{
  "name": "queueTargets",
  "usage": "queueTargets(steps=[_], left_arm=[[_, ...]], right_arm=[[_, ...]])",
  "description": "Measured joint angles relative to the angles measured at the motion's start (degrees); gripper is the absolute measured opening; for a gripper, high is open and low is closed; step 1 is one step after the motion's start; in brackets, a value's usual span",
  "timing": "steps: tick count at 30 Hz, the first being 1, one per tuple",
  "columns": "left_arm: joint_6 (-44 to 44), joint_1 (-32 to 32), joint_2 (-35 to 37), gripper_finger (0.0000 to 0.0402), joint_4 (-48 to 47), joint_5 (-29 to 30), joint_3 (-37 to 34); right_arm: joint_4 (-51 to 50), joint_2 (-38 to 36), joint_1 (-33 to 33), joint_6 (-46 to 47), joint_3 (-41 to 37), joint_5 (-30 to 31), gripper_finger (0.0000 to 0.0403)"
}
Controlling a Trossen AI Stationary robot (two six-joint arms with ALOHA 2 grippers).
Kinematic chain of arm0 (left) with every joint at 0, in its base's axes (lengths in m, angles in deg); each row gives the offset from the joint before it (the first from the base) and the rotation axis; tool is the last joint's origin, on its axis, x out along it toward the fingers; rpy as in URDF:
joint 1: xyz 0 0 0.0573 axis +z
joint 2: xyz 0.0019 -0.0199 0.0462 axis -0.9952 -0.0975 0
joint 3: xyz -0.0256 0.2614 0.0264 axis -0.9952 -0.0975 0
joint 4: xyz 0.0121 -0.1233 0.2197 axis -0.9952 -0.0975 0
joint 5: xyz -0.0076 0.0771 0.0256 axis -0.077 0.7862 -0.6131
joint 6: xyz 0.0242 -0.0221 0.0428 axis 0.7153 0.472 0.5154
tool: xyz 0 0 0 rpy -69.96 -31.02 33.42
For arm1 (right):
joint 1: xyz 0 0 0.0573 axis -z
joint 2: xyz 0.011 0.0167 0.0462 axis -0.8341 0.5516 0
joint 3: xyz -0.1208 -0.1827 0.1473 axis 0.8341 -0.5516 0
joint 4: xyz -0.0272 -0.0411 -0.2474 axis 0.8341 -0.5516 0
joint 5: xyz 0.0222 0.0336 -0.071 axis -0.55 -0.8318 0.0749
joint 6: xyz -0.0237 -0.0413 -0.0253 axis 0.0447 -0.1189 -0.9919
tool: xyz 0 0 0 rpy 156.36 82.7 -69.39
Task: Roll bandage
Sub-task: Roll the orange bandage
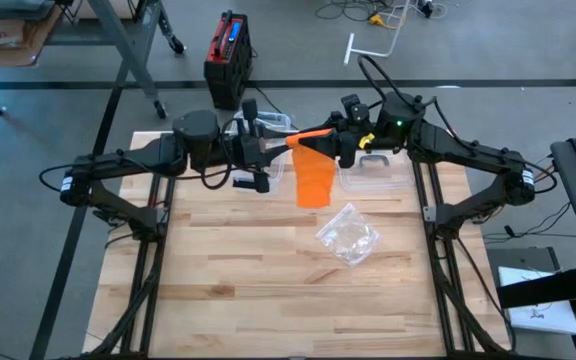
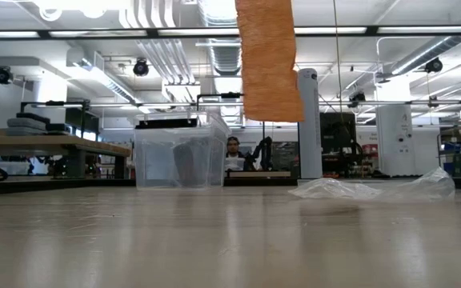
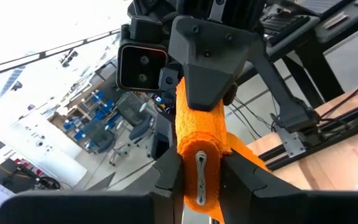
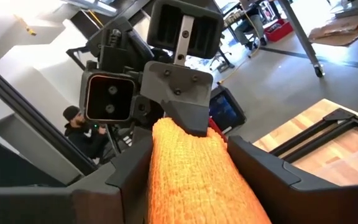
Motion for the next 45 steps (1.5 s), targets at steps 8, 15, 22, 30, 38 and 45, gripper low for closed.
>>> queueTargets(steps=[8, 15, 22, 30, 38, 45], left_arm=[[2.0, 0.1, -0.5, 0.0064, 0.7, 0.4, 0.0], [5.3, 0.1, -0.5, 0.0065, 0.9, 0.4, 0.0], [6.4, 0.1, -0.5, 0.0061, 1.3, 0.9, 0.0], [6.2, 0.2, -0.8, 0.0066, 0.6, 0.9, 0.0], [8.8, 0.2, -1.3, 0.0067, 0.4, 0.9, 0.0], [8.7, 0.1, -1.3, 0.0096, 0.1, 0.5, 0.0]], right_arm=[[-0.4, 0.0, 0.1, -0.1, 0.0, 0.0, 0.0193], [-0.8, 0.0, 0.1, -0.8, 0.1, 0.1, 0.0207], [-1.7, 0.0, 0.0, -2.1, 0.1, 0.1, 0.0240], [-1.4, 0.1, 0.0, -2.8, 0.0, 0.7, 0.0253], [-2.3, 0.0, 0.0, -2.4, 0.0, 1.1, 0.0232], [-2.5, 0.0, 0.0, -2.9, 0.0, 1.2, 0.0192]])
